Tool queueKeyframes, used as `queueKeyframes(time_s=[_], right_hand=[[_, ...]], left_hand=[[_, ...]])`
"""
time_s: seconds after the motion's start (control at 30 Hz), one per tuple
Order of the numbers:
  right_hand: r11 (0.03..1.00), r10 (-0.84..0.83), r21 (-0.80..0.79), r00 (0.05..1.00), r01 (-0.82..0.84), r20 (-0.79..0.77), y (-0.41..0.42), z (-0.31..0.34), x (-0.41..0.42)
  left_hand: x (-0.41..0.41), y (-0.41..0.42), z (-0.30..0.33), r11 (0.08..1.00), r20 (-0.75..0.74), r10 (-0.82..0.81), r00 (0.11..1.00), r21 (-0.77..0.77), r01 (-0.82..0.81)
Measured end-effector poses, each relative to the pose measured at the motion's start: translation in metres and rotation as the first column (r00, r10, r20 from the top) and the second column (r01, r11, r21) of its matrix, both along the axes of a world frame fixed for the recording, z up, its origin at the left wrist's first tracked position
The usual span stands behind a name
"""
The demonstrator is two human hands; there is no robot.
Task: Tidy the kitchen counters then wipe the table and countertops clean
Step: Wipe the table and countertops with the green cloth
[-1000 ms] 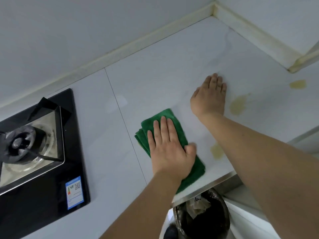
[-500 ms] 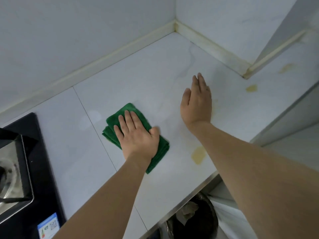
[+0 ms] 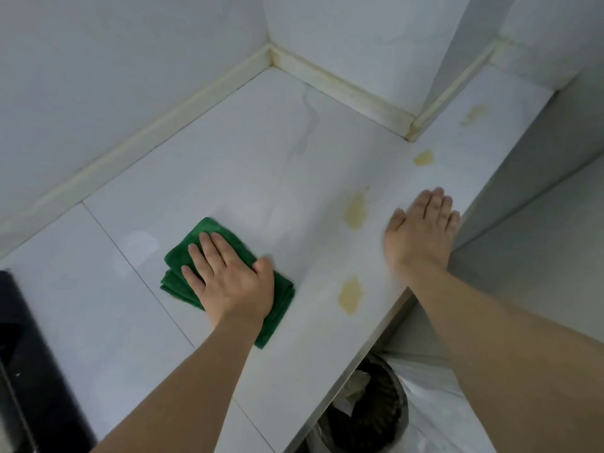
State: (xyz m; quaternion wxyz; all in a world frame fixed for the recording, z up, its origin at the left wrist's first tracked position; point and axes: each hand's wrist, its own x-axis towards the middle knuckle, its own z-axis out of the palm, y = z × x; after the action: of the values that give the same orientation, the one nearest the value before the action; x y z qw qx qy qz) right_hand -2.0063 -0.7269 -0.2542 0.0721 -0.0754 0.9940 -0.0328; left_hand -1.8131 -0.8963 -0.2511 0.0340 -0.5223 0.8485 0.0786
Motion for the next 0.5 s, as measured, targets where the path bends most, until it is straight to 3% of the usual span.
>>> queueKeyframes(time_s=[0.33, 0.5], right_hand=[[0.999, 0.000, -0.044, 1.000, 0.000, -0.015, 0.001, -0.002, -0.001], [0.999, 0.009, -0.052, 1.000, -0.010, -0.017, 0.002, -0.002, -0.001]], left_hand=[[0.001, 0.003, 0.001, 1.000, 0.013, 0.000, 1.000, -0.019, 0.001], [0.006, 0.068, 0.005, 1.000, -0.003, -0.022, 1.000, -0.001, 0.022]])
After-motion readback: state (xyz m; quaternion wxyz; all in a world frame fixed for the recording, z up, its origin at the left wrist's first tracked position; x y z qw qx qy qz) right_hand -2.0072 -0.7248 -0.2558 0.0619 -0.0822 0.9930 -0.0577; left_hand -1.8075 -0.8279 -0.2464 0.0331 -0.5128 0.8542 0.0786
